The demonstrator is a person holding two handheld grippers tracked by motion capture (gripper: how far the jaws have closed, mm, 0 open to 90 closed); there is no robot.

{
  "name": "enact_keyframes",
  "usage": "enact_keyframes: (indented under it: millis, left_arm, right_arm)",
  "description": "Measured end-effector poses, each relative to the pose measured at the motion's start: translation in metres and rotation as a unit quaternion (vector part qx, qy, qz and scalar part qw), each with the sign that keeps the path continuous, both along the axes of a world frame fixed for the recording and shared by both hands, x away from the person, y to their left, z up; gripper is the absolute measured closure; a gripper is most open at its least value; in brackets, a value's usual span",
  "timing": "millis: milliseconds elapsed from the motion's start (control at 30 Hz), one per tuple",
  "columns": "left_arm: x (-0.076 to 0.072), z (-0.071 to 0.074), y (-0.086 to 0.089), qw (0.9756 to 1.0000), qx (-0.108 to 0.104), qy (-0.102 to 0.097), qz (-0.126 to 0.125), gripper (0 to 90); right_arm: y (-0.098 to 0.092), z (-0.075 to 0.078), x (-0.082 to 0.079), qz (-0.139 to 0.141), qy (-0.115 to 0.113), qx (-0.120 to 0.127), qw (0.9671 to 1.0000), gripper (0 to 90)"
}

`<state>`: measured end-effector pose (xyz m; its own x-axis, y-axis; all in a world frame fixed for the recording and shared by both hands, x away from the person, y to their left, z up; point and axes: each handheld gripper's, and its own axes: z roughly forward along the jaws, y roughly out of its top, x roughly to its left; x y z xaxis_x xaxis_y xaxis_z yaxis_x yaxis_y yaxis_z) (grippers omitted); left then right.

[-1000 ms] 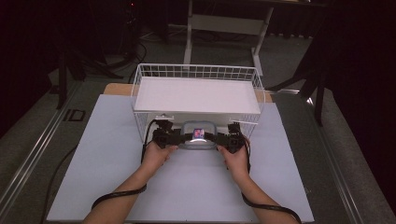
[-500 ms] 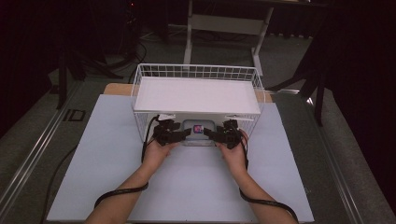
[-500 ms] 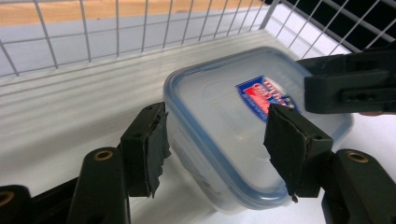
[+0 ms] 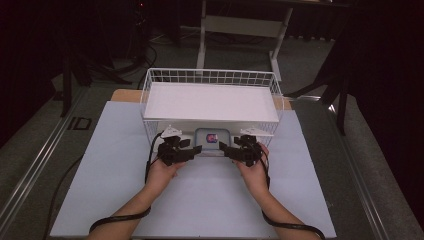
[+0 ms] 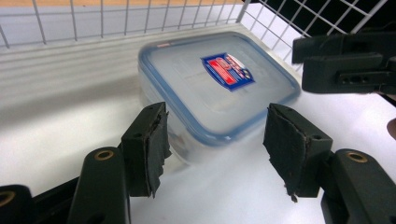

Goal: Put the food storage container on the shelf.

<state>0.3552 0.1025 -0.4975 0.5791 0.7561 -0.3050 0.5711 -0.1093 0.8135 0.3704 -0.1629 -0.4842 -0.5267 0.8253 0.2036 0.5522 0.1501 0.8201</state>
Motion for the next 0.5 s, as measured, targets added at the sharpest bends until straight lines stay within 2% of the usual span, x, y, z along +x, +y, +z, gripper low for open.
enact_keyframes:
  millis: [133,200,267,367,400,467,500]
  left_arm:
    - [-0.011,0.005,0.004,0.9999,-0.006,-0.005,-0.006,40.9]
    - [-0.017,0.007,0.006,0.9999,-0.006,-0.003,-0.010,41.2]
    - [-0.025,0.009,0.007,0.9998,-0.007,-0.010,-0.016,41.2]
    - [-0.037,0.011,0.010,0.9996,-0.011,-0.014,-0.020,39.0]
    - [-0.041,0.011,0.011,0.9996,-0.010,-0.016,-0.022,37.7]
    - [-0.048,0.011,0.014,0.9994,-0.014,-0.019,-0.026,37.6]
    - [-0.051,0.010,0.016,0.9994,-0.013,-0.018,-0.026,37.6]
  right_arm:
    - [0.004,0.007,-0.015,0.009,-0.020,-0.006,0.9997,31.3]
    - [0.007,0.008,-0.024,0.020,-0.023,-0.008,0.9995,32.2]
    - [0.010,0.007,-0.031,0.031,-0.016,-0.002,0.9994,34.6]
    - [0.013,0.003,-0.037,0.039,-0.005,-0.006,0.9992,44.2]
    - [0.015,0.001,-0.039,0.039,-0.005,-0.013,0.9991,46.9]
    - [0.017,-0.002,-0.040,0.037,-0.002,-0.026,0.9990,59.5]
    - [0.018,-0.004,-0.040,0.035,-0.001,-0.033,0.9988,62.0]
